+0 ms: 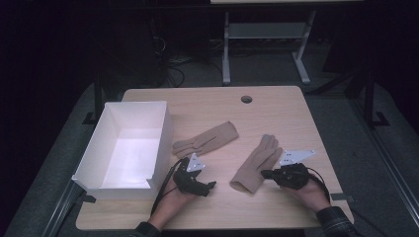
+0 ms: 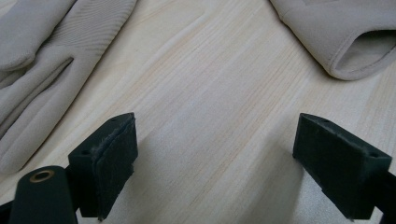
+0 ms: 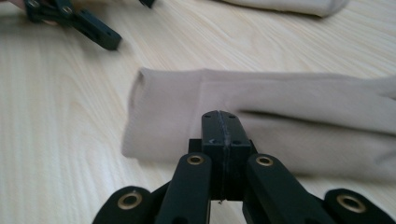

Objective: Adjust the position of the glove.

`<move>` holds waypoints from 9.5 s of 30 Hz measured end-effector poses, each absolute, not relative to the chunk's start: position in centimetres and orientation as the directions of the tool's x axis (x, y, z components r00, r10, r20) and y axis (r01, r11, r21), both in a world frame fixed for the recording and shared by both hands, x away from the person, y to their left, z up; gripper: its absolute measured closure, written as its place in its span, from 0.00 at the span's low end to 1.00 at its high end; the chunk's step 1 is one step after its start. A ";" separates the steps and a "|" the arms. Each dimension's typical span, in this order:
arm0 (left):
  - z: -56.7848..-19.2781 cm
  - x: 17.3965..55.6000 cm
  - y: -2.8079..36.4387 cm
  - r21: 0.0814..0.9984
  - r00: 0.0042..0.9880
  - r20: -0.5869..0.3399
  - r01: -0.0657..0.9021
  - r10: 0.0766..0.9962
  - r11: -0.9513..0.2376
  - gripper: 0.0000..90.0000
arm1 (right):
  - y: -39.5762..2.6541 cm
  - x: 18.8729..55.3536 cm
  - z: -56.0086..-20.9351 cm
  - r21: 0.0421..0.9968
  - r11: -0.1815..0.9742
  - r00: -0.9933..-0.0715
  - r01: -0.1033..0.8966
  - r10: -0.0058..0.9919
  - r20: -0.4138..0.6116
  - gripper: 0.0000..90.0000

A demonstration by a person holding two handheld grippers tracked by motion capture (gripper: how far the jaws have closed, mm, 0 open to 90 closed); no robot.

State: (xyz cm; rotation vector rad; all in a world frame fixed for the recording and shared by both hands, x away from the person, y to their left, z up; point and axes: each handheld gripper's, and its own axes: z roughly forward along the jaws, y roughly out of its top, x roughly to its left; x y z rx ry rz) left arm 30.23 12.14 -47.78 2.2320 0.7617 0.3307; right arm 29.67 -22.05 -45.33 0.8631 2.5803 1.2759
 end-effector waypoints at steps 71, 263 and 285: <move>-47.8 29.9 12.2 0.719 0.784 0.002 0.430 0.620 -0.546 0.15 | -24.1 26.7 -46.5 0.678 0.571 -0.843 0.464 0.519 0.139 1.00; -46.6 35.6 5.0 0.680 0.846 -0.194 0.481 0.497 -0.553 1.00 | -30.2 34.7 -48.3 0.721 0.308 -0.472 0.621 0.881 0.031 0.16; -46.3 30.0 7.9 0.645 0.875 -0.233 0.465 0.424 -0.606 1.00 | -30.2 34.6 -48.3 0.720 0.308 -0.473 0.622 0.880 0.032 0.16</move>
